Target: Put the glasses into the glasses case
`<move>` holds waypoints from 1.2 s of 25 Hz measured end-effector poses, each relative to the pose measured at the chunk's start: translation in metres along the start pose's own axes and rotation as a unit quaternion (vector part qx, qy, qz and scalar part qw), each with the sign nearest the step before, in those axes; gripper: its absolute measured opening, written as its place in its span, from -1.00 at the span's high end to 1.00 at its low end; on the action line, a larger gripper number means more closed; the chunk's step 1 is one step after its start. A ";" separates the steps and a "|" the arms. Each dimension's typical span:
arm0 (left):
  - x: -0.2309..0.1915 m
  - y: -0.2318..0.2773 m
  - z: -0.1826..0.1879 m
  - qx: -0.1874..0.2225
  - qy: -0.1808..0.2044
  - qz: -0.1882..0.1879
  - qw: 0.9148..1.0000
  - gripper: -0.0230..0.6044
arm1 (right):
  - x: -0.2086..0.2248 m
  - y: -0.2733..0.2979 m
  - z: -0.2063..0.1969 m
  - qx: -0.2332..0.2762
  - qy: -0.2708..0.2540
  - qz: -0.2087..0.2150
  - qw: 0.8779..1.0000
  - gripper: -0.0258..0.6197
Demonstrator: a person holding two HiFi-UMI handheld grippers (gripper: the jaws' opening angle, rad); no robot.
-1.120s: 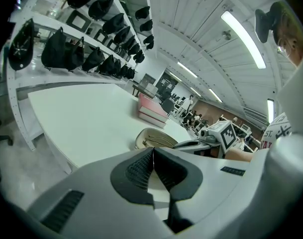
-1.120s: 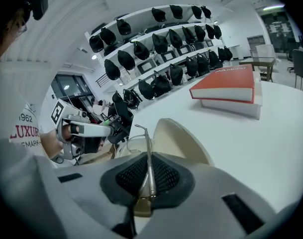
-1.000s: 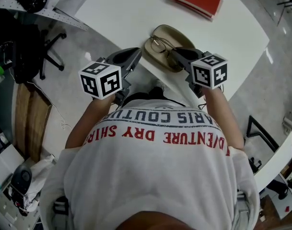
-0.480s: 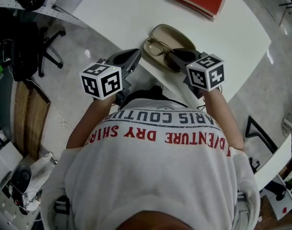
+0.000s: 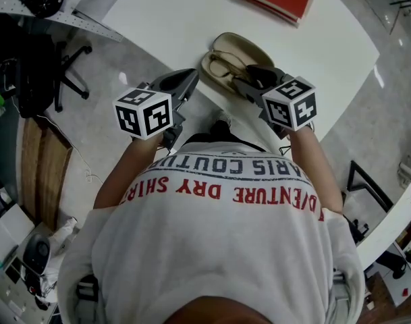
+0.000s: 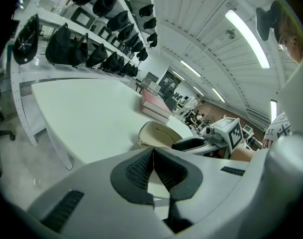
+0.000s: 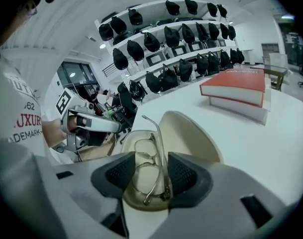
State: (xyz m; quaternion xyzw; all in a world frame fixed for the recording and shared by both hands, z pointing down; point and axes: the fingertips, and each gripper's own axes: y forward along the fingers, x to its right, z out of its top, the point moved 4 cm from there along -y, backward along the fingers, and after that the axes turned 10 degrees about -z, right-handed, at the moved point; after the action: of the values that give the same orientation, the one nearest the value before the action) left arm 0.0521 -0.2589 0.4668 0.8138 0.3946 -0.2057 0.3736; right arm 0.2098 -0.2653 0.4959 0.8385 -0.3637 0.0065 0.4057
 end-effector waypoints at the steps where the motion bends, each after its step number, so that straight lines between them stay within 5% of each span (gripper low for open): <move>1: 0.001 -0.001 0.001 -0.001 0.002 -0.002 1.000 0.84 | 0.000 -0.002 0.001 0.003 -0.002 -0.008 1.000 0.31; 8: 0.016 -0.014 0.005 -0.016 0.017 -0.022 0.999 0.84 | 0.000 -0.034 0.007 0.037 0.025 -0.067 0.997 0.19; 13: 0.039 -0.024 0.007 -0.017 0.046 -0.052 0.997 0.84 | -0.019 -0.072 0.015 0.107 0.047 -0.089 0.989 0.20; 22: 0.089 -0.056 0.015 0.006 0.098 -0.121 0.988 0.84 | -0.083 -0.128 0.020 0.217 0.052 -0.105 0.969 0.80; 30: 0.119 -0.071 0.020 0.020 0.130 -0.162 0.978 0.84 | -0.110 -0.155 0.030 0.271 0.064 -0.087 0.956 0.85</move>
State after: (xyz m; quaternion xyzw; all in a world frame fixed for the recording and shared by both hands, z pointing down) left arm 0.0663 -0.1872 0.3477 0.7659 0.5624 -0.1642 0.2649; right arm 0.2154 -0.1559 0.3376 0.9432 -0.2472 0.1233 0.1845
